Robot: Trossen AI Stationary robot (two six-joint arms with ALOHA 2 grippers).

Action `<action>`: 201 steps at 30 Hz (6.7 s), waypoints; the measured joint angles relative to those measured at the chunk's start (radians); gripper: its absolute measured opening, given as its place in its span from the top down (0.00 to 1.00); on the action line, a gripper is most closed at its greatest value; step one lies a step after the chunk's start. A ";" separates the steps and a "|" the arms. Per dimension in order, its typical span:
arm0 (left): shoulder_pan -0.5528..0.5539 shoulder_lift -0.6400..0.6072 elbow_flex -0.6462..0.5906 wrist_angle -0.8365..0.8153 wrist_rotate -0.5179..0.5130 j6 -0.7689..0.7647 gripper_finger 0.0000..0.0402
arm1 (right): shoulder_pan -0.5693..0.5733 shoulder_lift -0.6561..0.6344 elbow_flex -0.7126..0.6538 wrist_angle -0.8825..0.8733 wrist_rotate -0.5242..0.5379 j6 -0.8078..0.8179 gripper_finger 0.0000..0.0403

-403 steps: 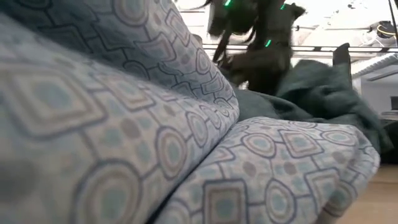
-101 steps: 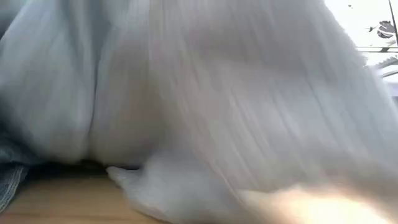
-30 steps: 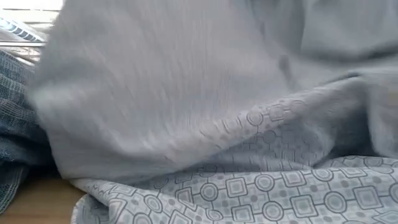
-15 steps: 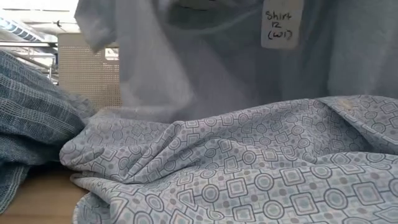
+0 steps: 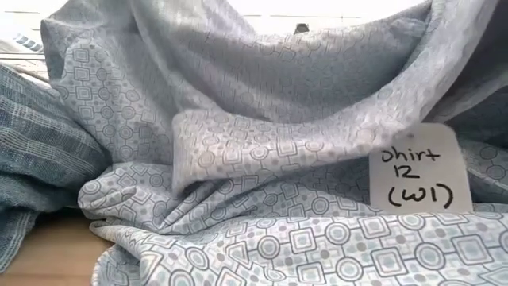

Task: Sort clothes
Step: Put the gray and white shirt into the white laundry organizer

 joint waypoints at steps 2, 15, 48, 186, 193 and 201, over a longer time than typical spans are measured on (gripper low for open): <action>0.000 0.017 0.000 0.001 0.001 -0.048 0.99 | -0.008 0.000 0.000 0.006 -0.002 0.027 0.97; 0.023 -0.007 0.000 0.073 0.006 0.025 0.82 | -0.041 -0.012 0.000 0.165 -0.126 0.115 0.56; 0.178 0.037 0.001 0.413 -0.035 0.156 0.81 | 0.067 0.106 0.000 -0.536 -0.150 0.840 0.52; 0.185 0.037 0.003 0.416 -0.085 0.146 0.81 | -0.862 0.181 0.001 -0.134 -0.737 -0.564 0.35; 0.184 0.037 0.003 0.416 -0.085 0.146 0.81 | -0.860 0.330 0.001 0.080 -0.910 -0.538 0.17; 0.184 0.037 0.003 0.414 -0.085 0.146 0.81 | -0.778 0.486 0.006 0.150 -0.820 -0.586 0.02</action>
